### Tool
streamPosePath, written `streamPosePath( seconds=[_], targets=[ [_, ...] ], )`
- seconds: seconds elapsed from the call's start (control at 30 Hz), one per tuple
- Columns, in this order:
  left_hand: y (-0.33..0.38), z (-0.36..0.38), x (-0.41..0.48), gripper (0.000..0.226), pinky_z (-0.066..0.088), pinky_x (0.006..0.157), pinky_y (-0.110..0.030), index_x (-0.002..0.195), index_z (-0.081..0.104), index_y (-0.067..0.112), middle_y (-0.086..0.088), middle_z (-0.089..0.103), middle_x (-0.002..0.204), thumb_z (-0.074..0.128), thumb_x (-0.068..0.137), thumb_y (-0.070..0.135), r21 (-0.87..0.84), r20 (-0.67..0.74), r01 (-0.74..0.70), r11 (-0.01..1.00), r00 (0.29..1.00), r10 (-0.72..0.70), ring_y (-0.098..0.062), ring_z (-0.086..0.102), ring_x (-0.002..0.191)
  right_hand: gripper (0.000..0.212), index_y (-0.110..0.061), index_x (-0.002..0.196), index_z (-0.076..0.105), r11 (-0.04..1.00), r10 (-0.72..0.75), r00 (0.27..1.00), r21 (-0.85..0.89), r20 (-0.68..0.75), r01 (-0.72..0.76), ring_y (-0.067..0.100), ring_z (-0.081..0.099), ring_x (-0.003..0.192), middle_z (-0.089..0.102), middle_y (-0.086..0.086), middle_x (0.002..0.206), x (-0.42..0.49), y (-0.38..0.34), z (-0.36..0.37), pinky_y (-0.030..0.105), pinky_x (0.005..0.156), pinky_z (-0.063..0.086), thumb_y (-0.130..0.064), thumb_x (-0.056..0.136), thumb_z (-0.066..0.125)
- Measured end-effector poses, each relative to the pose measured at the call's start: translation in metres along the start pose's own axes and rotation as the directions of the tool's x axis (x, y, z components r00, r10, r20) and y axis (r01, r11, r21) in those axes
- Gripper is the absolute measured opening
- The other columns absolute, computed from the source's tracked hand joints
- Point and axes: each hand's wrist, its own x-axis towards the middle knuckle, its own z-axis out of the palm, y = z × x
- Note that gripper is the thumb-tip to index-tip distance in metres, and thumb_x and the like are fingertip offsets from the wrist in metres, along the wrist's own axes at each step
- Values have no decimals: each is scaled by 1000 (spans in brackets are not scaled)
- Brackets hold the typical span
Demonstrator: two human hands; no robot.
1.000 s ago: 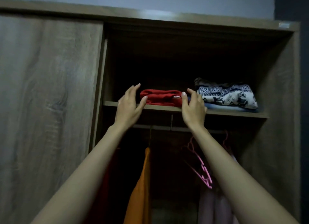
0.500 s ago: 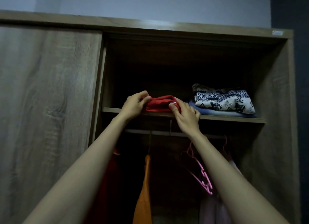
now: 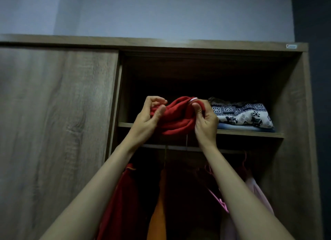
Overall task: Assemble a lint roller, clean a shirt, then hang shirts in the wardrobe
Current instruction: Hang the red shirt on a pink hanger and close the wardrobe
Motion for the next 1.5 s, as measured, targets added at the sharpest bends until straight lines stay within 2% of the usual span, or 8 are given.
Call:
streamPosePath(
  seconds=[0.27,0.37,0.5,0.63,0.87,1.1,1.3,1.5],
  targets=[
    [66,23,-51,15,47,68,-17,95,56,22,6,62,84,54,93,37,124,-292,-117,985,945,148,-6,62,78,20,-13,84,61,997,75,978,4,-196,-75,-11,48,63,57,-14,64,-25,-80,-29,6,66,38,-24,96,49],
    [69,36,-83,23,46,67,-16,92,57,15,3,62,77,56,92,38,180,-329,-17,983,941,76,-8,62,74,31,-12,81,62,987,157,968,-13,-195,-162,-7,47,63,57,2,63,-66,-84,-46,9,64,40,-37,93,48],
    [53,58,-144,19,41,62,-13,84,55,17,6,59,71,58,93,34,231,-343,155,960,937,-69,-5,59,68,25,-21,81,60,938,343,937,-33,-68,-346,-6,50,68,58,-15,69,-143,-78,-73,14,69,42,-40,93,48],
    [32,80,-211,19,37,60,-8,81,53,19,5,58,68,60,92,32,235,-387,355,905,888,-248,-4,58,69,19,-19,102,65,858,511,852,0,110,-514,-1,63,98,70,-16,101,-224,-82,-103,11,87,43,-28,87,60],
    [12,97,-294,23,37,61,-8,82,54,15,6,60,69,60,92,35,280,-246,587,760,809,-534,0,56,67,13,-16,96,70,751,660,736,-167,148,-639,-4,63,90,72,-11,93,-289,-83,-138,12,85,44,-8,87,65],
    [2,82,-300,17,38,58,-7,85,60,19,7,62,69,64,90,34,401,-18,552,731,803,-596,9,55,63,9,-18,92,72,736,668,675,-412,314,-536,11,62,97,67,0,99,-288,-69,-160,26,91,46,-14,85,68],
    [-11,91,-301,16,42,67,-17,92,59,18,12,60,79,60,93,34,246,-102,636,731,767,-633,2,55,72,14,-14,88,62,672,737,586,-463,336,-579,7,60,76,66,-1,80,-283,-73,-160,25,73,46,-25,94,58],
    [-29,116,-305,16,39,73,-19,95,56,19,13,61,89,59,93,34,129,-177,714,688,700,-692,-1,56,82,18,-12,81,56,697,717,651,-299,251,-652,-2,52,67,56,-8,71,-270,-75,-149,17,66,42,-24,95,55]
  ],
)
